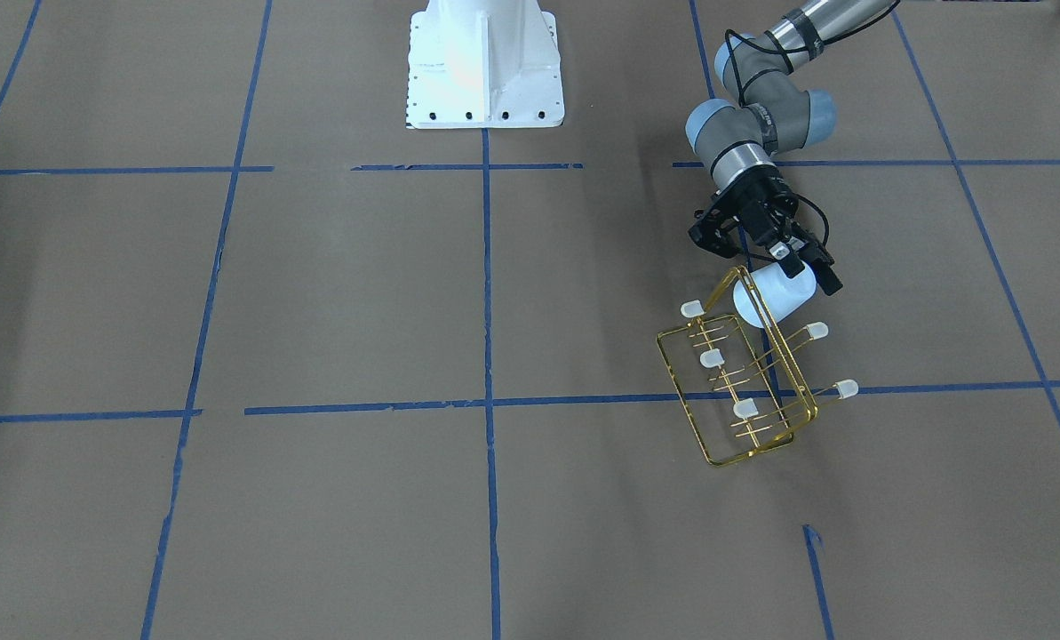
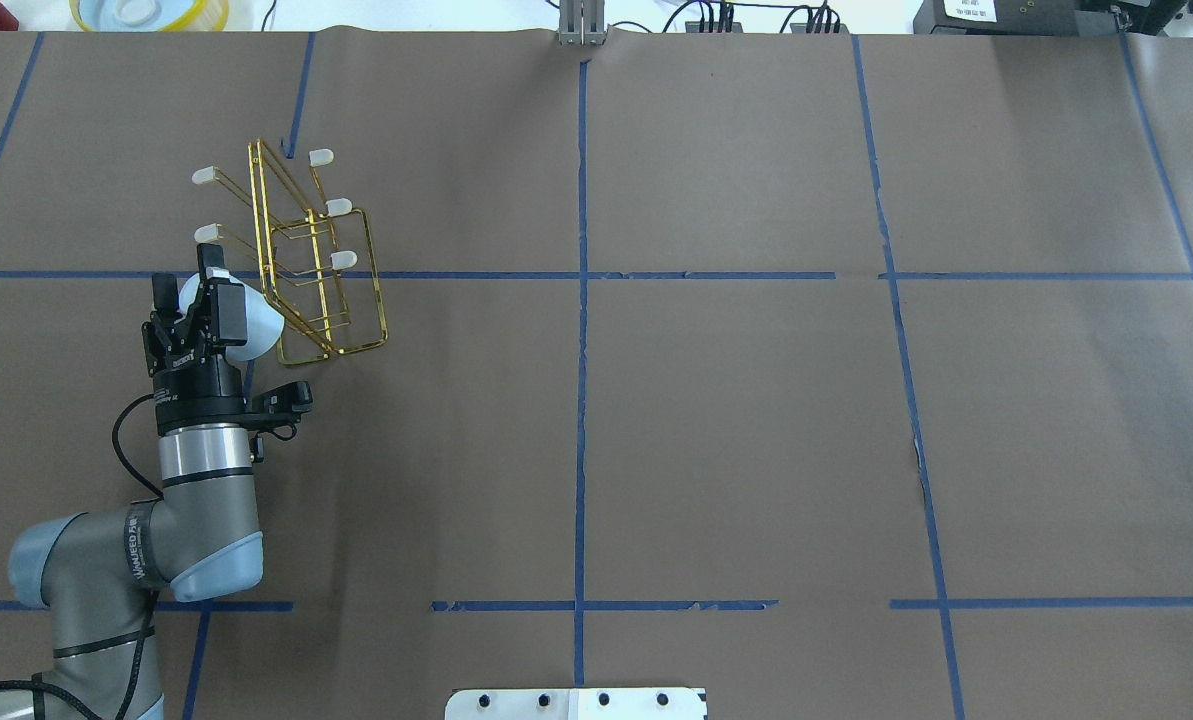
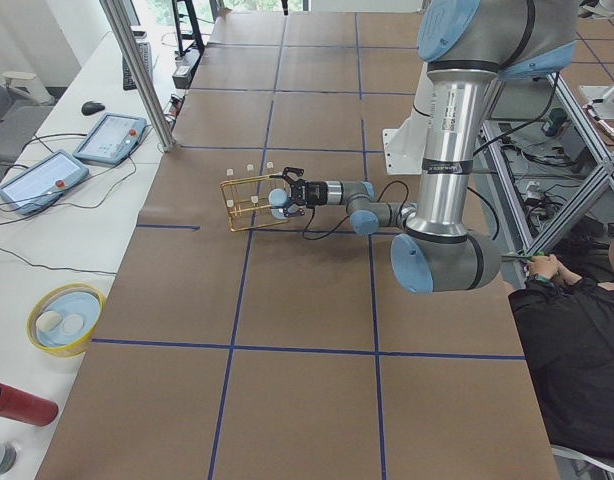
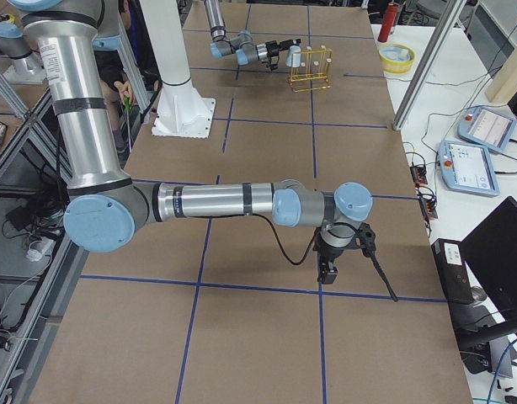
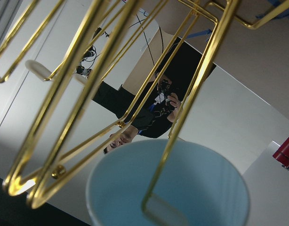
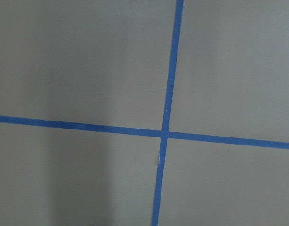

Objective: Hang cup on cup holder
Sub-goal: 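Open the left gripper and pull back from the rack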

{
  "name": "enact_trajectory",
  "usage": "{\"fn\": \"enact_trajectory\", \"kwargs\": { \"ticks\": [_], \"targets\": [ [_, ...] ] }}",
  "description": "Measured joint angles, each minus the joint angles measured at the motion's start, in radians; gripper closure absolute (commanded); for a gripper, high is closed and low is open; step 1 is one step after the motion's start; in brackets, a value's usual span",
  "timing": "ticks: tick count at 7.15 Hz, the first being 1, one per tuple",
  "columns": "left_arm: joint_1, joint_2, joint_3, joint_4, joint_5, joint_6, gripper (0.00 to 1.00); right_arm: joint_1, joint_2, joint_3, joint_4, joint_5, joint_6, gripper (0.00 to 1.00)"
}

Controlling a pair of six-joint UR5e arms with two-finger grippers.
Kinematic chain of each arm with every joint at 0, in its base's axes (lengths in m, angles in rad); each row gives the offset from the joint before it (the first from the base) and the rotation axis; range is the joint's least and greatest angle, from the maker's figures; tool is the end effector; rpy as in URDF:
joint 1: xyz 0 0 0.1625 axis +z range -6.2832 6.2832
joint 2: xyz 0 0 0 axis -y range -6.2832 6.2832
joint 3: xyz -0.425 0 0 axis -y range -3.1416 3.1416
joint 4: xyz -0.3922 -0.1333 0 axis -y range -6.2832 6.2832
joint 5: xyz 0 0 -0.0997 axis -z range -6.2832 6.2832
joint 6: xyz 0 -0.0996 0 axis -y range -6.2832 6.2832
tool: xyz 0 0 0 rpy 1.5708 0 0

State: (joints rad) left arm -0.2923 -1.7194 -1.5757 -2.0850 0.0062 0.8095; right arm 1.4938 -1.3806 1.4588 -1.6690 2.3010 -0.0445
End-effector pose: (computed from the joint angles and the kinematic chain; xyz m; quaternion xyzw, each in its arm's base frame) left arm 0.4389 -0.3753 0.4606 0.3804 -0.5981 0.4588 0.5358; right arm 0.0229 -0.5730 0.6254 -0.0151 -0.3568 -0.0531 0.9325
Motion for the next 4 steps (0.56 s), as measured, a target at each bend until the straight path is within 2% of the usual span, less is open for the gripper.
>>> {"fn": "enact_trajectory", "kwargs": {
  "ticks": [2,4],
  "targets": [
    [-0.010,0.016,-0.028,-0.007,0.001,-0.022,0.00,0.000,0.000,0.000,0.000,0.000,0.000,0.00],
    [-0.016,0.090,-0.102,-0.012,0.000,-0.101,0.00,0.000,0.000,0.000,0.000,0.000,0.000,0.00]
  ]
}}
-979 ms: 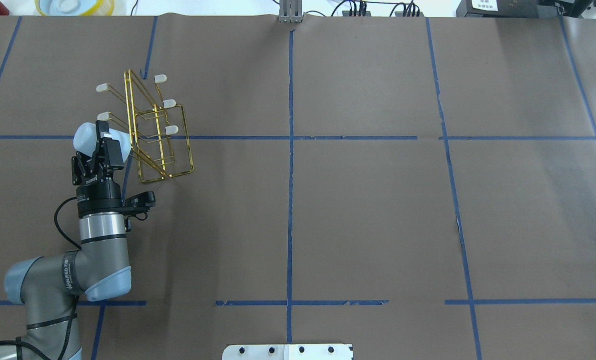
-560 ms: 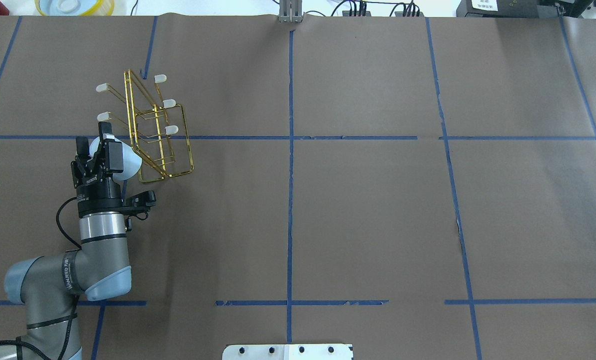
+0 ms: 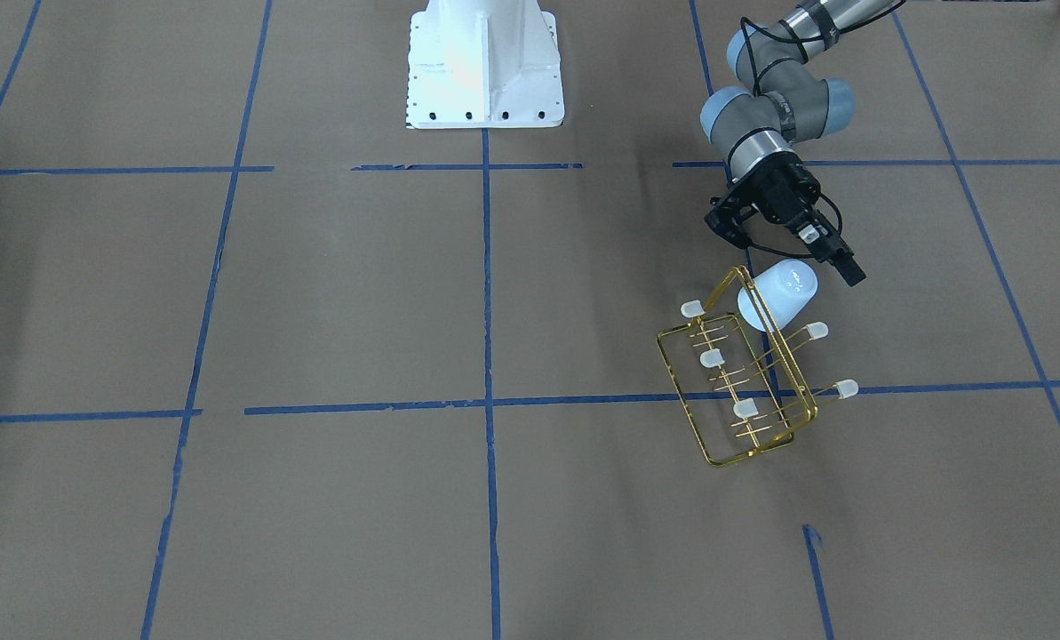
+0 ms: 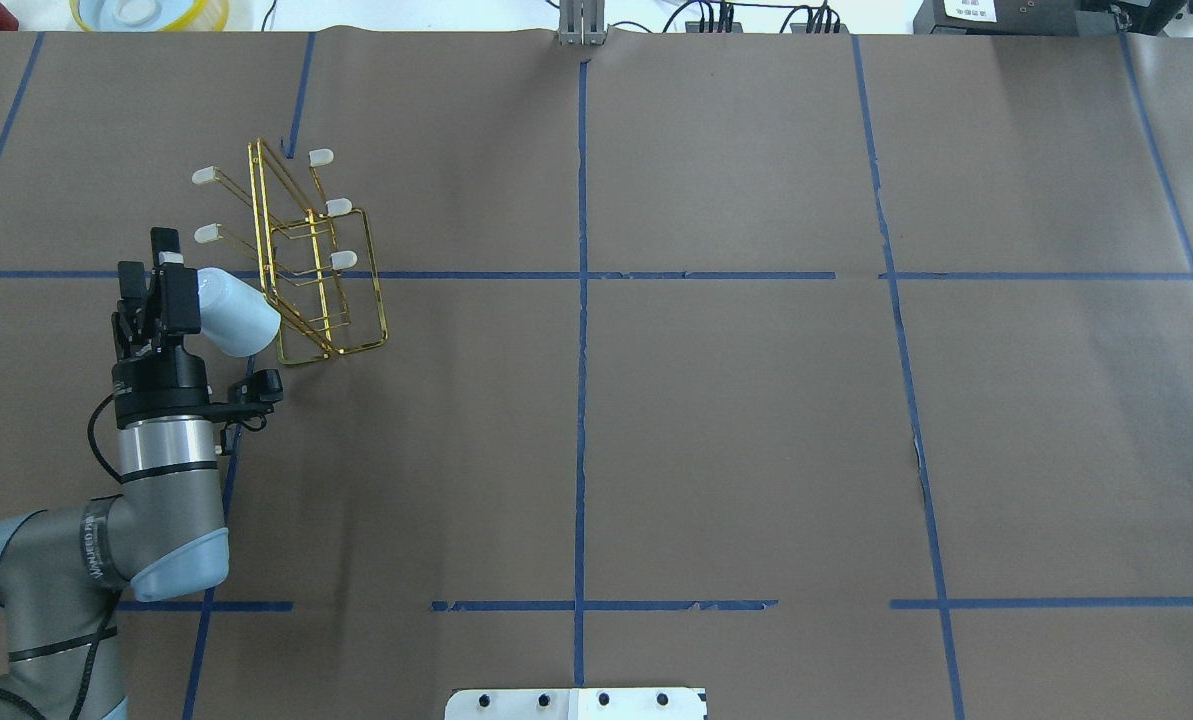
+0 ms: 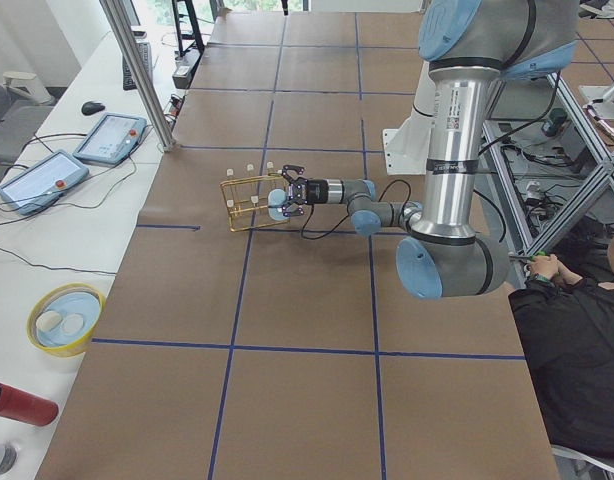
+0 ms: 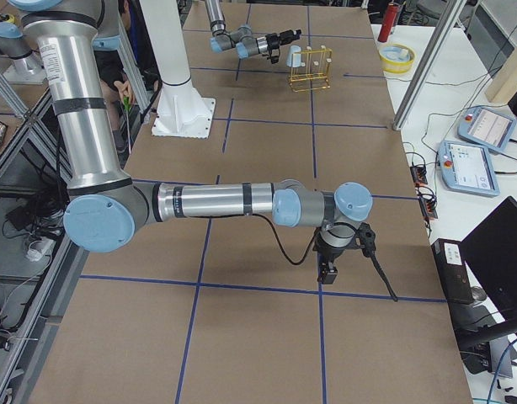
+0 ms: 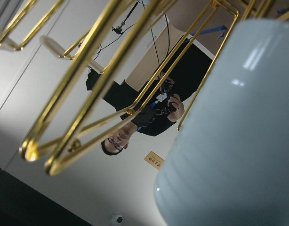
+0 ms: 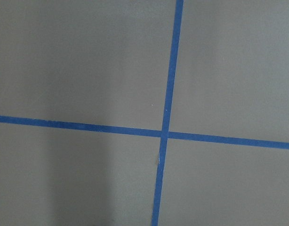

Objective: Hang cup on cup holder

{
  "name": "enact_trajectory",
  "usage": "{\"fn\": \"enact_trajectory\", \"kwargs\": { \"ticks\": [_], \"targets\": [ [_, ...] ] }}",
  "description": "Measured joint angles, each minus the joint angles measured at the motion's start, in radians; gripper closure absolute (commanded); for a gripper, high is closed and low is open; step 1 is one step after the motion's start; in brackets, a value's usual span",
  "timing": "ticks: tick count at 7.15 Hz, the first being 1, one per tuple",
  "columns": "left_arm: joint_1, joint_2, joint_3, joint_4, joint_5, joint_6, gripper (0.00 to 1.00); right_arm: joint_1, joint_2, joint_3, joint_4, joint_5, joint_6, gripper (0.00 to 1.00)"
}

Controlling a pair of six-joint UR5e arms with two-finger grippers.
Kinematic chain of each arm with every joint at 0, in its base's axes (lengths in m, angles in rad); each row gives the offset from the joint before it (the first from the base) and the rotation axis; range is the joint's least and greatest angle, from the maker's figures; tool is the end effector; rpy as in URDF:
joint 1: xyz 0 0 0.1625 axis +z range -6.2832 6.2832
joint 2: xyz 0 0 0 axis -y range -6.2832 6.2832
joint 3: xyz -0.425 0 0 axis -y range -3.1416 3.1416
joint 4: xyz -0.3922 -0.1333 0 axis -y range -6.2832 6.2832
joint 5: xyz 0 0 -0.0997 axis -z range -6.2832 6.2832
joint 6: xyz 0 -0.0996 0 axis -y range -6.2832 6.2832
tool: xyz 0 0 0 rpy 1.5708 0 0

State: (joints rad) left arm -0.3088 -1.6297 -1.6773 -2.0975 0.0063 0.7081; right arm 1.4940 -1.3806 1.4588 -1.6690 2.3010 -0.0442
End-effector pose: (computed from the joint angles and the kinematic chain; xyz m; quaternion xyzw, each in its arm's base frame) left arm 0.3944 -0.3703 0.4581 0.4124 -0.5765 0.4195 0.5671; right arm 0.0230 -0.5730 0.6254 -0.0152 -0.3568 -0.0529 0.9325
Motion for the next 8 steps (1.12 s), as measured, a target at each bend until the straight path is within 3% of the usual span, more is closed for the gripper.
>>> {"fn": "enact_trajectory", "kwargs": {
  "ticks": [4,6,8],
  "targets": [
    [0.001,0.184,-0.125,-0.084,-0.002,-0.278,0.00,0.000,0.000,0.000,0.000,0.000,0.000,0.00],
    [0.003,0.232,-0.136,-0.291,-0.034,-0.355,0.00,0.000,0.000,0.000,0.000,0.000,0.000,0.00],
    [0.003,0.265,-0.136,-0.639,-0.165,-0.365,0.00,0.000,0.000,0.000,0.000,0.000,0.000,0.00]
  ]
}}
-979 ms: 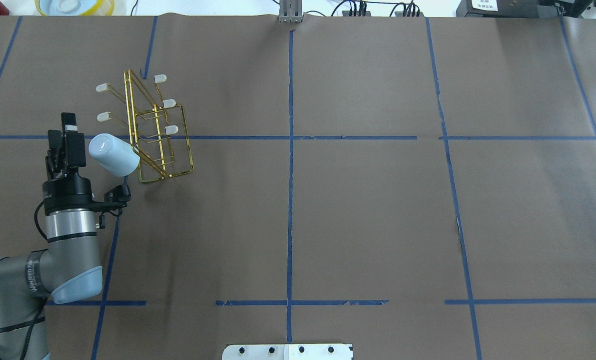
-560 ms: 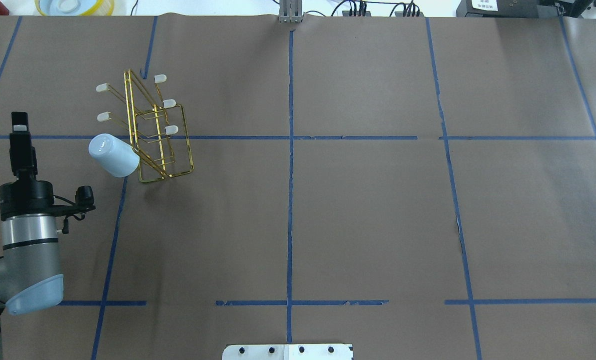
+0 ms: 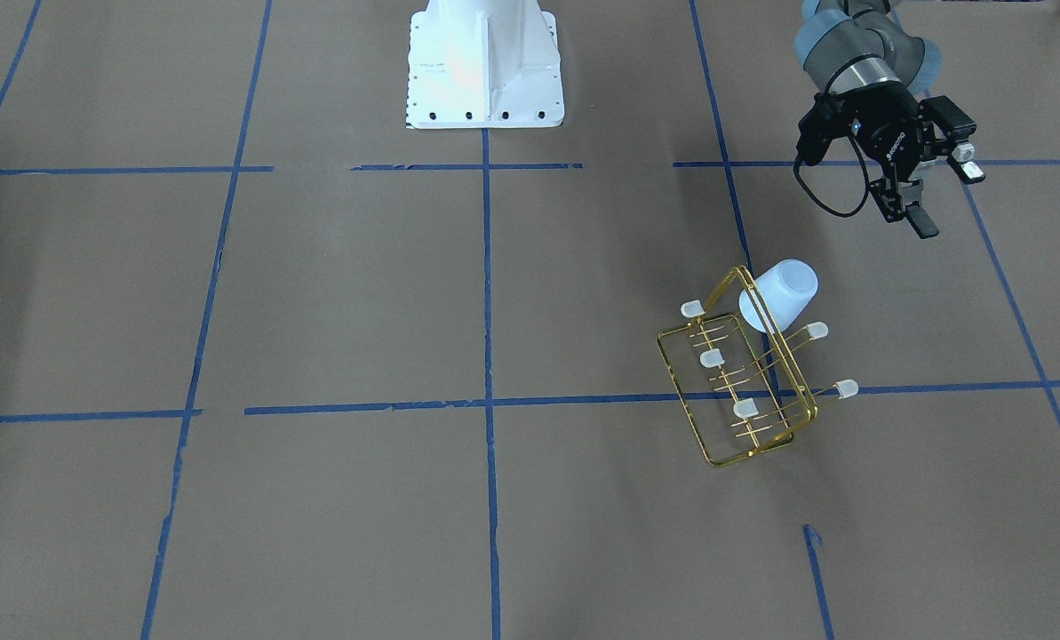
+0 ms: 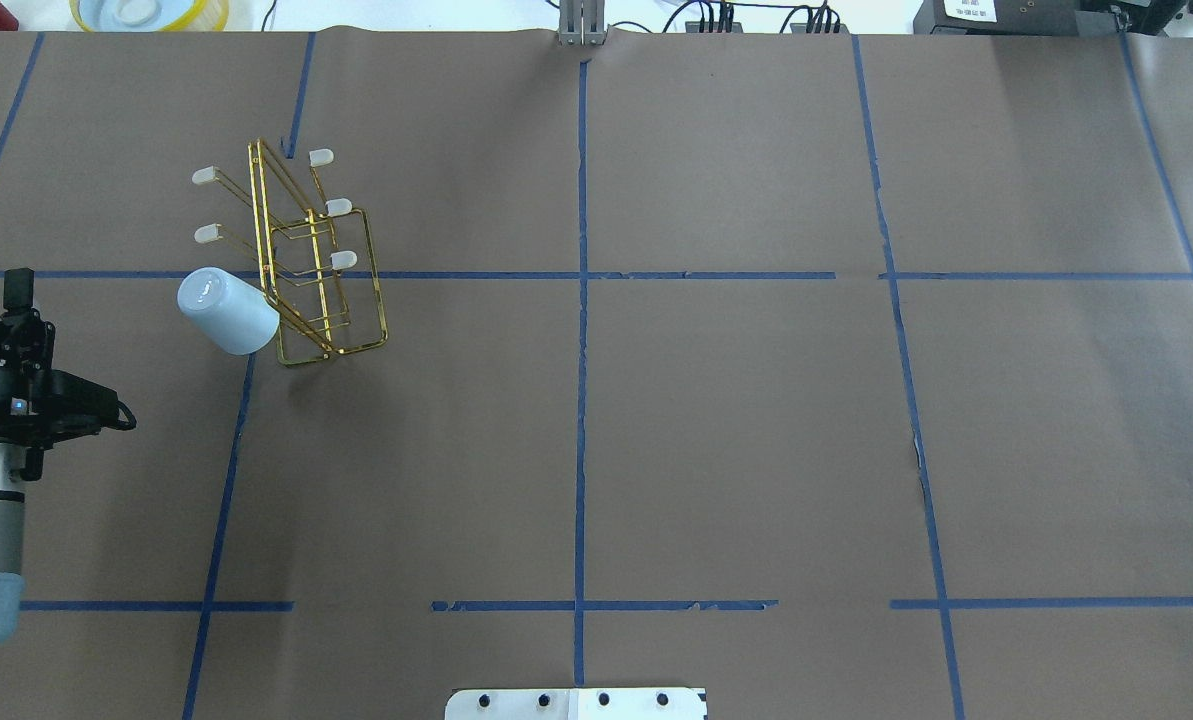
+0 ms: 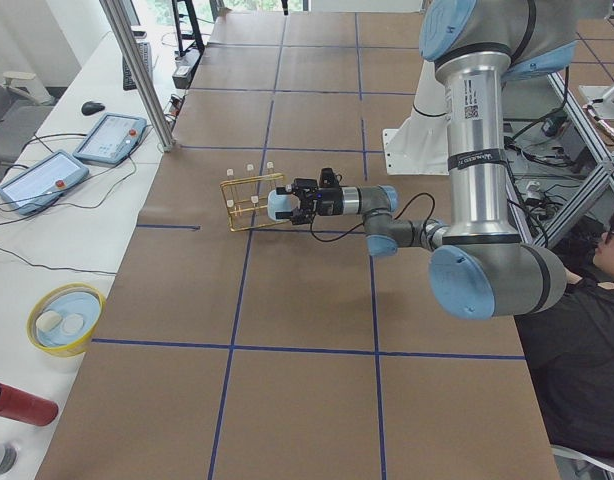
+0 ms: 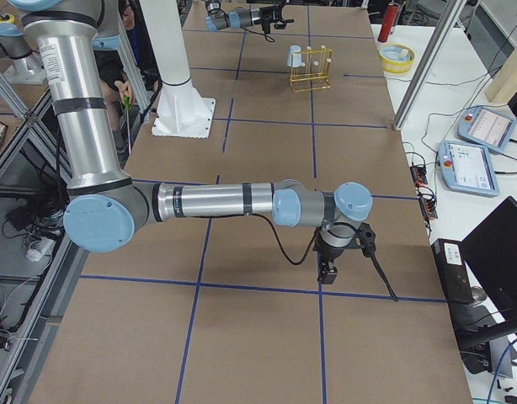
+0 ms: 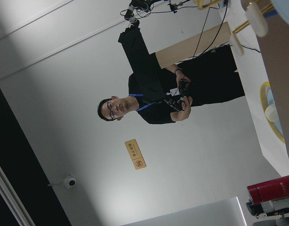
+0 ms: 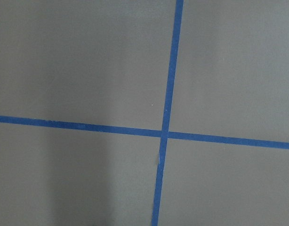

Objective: Hang cup on cup holder

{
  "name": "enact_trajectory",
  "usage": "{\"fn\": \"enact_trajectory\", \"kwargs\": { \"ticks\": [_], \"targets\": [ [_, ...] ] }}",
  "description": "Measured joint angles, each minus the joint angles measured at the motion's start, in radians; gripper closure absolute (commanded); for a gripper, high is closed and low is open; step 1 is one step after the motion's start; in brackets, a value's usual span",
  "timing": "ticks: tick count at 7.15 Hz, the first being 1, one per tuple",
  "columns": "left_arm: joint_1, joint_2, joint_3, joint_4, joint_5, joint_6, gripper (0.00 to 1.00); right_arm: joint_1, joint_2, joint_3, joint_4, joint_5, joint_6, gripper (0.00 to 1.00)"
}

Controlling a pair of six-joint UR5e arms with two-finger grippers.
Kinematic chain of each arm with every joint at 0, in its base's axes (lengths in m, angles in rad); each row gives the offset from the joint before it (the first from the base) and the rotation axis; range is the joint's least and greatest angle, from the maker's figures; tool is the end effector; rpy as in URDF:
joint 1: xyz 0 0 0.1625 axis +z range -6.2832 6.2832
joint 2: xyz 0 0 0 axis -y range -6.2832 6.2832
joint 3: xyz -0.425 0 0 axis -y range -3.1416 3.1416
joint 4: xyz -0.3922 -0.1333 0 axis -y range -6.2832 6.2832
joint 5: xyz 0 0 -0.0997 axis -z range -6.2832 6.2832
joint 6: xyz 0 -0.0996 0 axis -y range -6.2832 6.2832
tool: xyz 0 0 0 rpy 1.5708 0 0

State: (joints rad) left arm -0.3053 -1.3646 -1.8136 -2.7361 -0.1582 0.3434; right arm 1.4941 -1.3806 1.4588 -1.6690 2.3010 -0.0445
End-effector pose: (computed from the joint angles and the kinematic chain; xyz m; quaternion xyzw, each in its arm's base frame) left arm 0.2694 -0.3278 0.4768 0.6234 -0.2880 0.1976 0.6995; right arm 0.0230 -0.5730 0.6254 -0.0151 -0.3568 -0.0530 0.9325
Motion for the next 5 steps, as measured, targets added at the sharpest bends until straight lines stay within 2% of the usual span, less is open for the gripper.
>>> {"fn": "enact_trajectory", "kwargs": {
  "ticks": [2,4,5],
  "targets": [
    [-0.008,0.013,0.011,-0.307,-0.136,-0.011,0.00,0.000,0.000,0.000,0.000,0.000,0.000,0.00],
    [-0.035,0.012,0.019,-0.423,-0.228,-0.134,0.00,0.000,0.000,0.000,0.000,0.000,0.000,0.00],
    [-0.049,0.012,0.020,-0.445,-0.313,-0.242,0.00,0.000,0.000,0.000,0.000,0.000,0.000,0.00]
  ]
}}
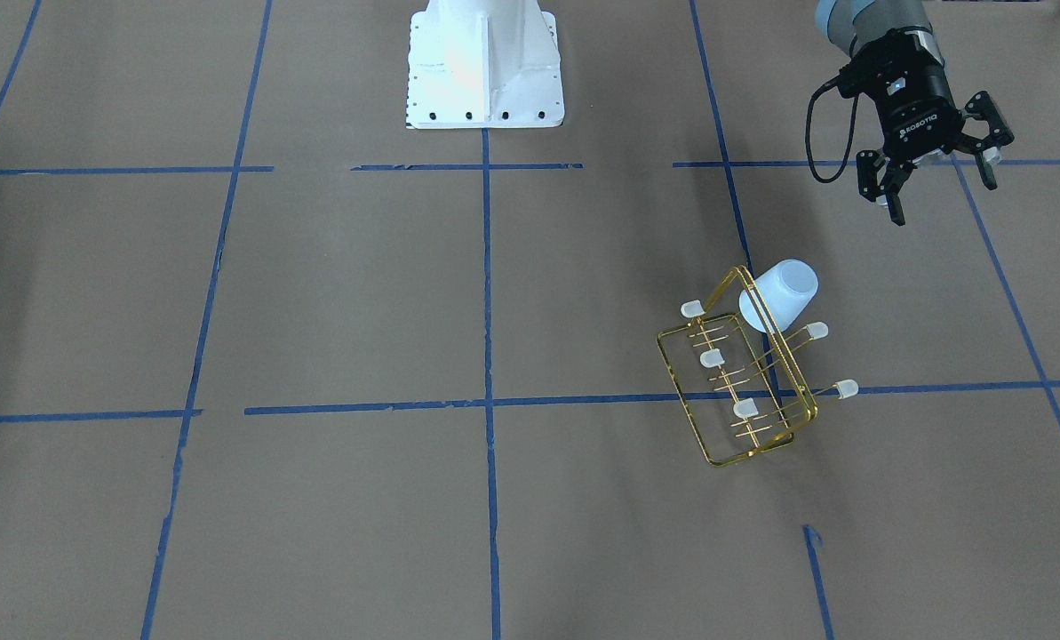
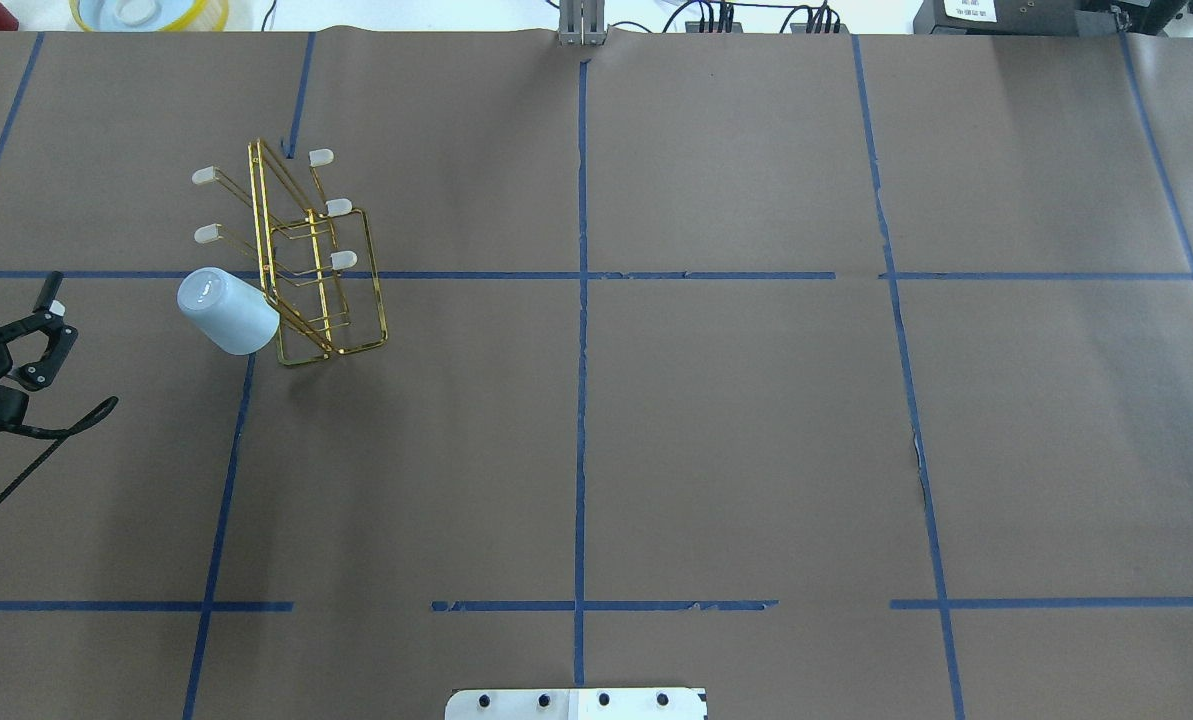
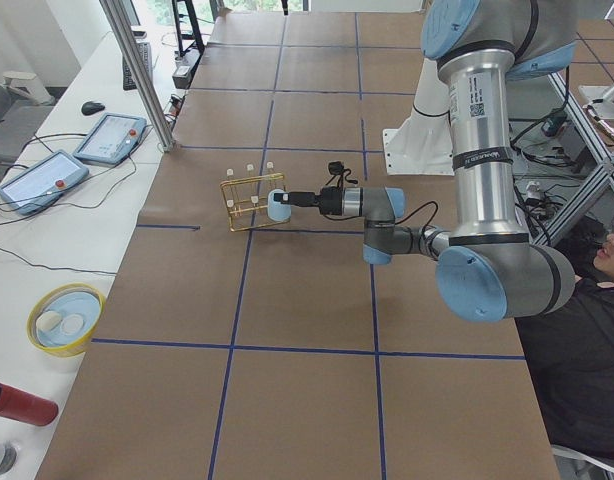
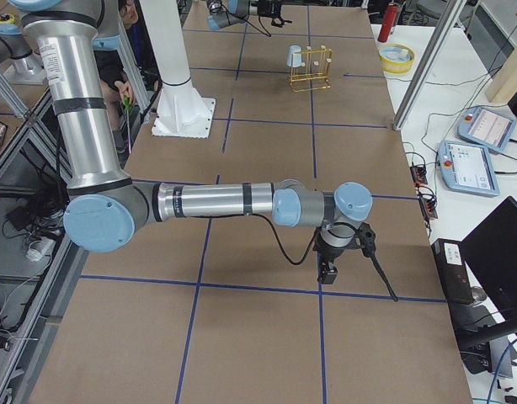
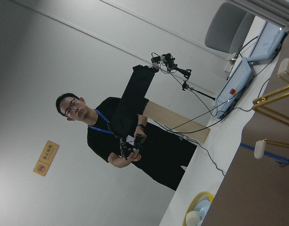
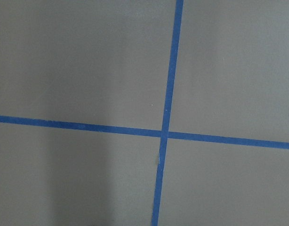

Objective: Hang cup on cup holder

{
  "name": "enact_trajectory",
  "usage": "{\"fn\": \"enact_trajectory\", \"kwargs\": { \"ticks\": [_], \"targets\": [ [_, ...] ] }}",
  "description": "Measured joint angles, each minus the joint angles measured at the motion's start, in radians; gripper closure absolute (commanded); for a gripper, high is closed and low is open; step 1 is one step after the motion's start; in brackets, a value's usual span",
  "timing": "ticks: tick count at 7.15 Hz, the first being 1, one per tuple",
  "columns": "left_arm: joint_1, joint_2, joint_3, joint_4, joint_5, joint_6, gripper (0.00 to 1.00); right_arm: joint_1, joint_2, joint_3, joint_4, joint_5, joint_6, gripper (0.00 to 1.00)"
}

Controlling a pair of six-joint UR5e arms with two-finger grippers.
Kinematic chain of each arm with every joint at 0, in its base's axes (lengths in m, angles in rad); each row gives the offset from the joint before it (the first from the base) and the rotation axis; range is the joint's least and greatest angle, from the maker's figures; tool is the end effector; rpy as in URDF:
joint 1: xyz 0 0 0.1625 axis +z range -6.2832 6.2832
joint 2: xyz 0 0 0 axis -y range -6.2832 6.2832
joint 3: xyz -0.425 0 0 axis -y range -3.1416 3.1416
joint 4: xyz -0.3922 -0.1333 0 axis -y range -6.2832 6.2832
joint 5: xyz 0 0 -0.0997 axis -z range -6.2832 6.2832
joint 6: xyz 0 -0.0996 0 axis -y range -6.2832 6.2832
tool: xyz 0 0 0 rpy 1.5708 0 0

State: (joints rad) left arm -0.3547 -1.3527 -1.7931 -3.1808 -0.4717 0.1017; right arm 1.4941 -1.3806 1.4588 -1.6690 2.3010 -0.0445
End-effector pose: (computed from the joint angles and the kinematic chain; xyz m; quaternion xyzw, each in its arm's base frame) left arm 0.2428 -0.3267 0.4742 0.7138 0.0191 0.0628 0.6973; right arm 0.0230 -0.5730 0.6254 -0.0151 -0.3568 -0.0530 0.9325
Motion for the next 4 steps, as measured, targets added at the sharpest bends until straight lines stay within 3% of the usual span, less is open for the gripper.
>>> {"fn": "enact_trajectory", "kwargs": {
  "ticks": [4],
  "targets": [
    [-0.144,0.001,0.011,-0.012,-0.505,-0.446,0.00,0.000,0.000,0.000,0.000,0.000,0.000,0.00]
  ]
}}
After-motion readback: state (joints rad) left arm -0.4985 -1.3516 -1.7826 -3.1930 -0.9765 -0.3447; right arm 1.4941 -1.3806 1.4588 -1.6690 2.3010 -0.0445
